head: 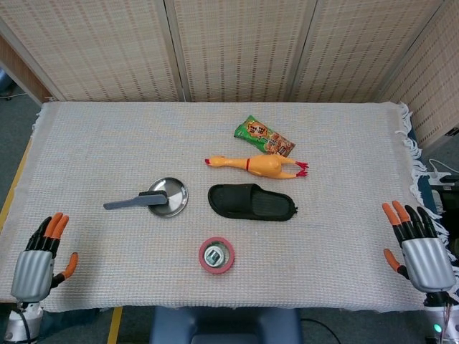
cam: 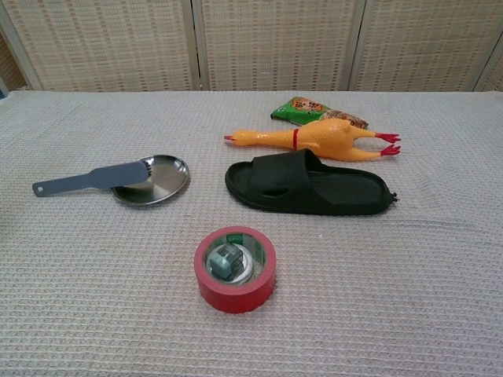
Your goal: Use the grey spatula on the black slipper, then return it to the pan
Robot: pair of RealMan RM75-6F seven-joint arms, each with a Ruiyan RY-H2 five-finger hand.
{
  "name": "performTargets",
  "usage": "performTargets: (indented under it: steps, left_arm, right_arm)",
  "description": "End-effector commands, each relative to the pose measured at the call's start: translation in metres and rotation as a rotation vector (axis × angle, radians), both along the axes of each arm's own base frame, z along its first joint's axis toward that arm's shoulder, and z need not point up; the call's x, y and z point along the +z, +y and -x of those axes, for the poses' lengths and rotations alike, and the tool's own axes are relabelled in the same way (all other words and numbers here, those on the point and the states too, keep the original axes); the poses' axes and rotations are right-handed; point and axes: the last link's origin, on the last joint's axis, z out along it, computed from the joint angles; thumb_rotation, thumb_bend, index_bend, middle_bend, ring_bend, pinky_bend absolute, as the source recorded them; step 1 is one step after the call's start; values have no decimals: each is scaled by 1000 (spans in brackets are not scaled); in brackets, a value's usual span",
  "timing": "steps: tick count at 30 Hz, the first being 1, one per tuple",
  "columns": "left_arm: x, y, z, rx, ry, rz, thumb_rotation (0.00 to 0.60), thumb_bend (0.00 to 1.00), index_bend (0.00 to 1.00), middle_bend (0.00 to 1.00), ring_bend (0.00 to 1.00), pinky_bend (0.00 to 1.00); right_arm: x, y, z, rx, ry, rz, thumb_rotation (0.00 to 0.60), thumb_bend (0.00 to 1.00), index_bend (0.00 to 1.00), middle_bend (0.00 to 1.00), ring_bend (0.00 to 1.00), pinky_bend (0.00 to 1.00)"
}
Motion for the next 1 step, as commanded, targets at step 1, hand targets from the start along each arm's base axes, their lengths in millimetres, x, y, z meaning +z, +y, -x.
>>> performTargets:
  steps: [1]
  left_arm:
    - [25,-32,21,17,25,5,600,428,0,0,0,164]
  right_arm:
    - [-1,13,-5,52,-8,22,600,197,0,0,0,0]
